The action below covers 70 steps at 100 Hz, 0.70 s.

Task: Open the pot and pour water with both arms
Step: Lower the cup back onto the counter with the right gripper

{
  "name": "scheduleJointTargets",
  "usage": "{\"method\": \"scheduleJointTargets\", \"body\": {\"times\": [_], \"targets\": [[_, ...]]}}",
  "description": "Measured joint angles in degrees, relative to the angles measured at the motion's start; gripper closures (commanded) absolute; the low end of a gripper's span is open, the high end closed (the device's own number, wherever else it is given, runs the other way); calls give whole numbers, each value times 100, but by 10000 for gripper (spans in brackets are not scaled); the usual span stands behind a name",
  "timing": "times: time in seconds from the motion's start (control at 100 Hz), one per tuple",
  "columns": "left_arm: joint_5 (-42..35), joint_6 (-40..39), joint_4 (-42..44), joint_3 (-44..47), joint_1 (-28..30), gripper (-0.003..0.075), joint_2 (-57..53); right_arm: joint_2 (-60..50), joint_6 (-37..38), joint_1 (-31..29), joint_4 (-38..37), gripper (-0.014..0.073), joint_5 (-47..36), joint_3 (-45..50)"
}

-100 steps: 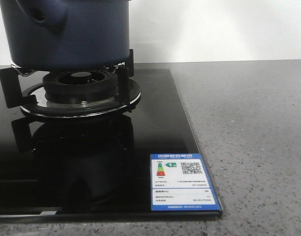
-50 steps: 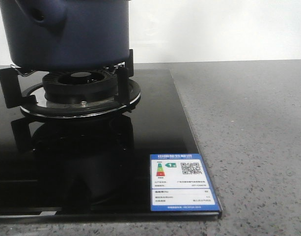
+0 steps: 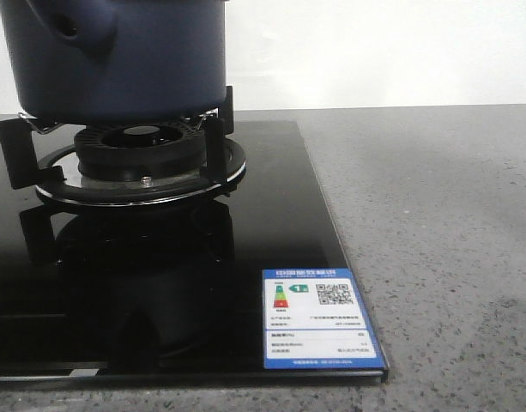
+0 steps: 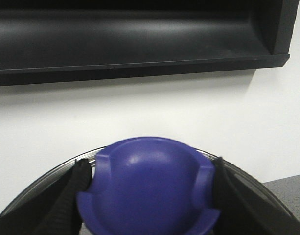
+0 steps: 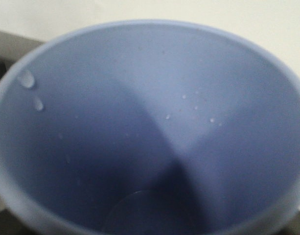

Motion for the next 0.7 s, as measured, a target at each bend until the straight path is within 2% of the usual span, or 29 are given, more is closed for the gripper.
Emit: {"method": "scheduleJointTargets", "body": {"times": [0.13,0.47,0.7], "targets": [[0,0,0,0,0,318,0,241,5,-396,-50,225,-401,137],[0,0,0,0,0,318,0,1281,-17,-1642,-139,225,-2219,135],[0,0,0,0,0,318,0,2115,-337,-2341,-198,225,-3225,135]]}}
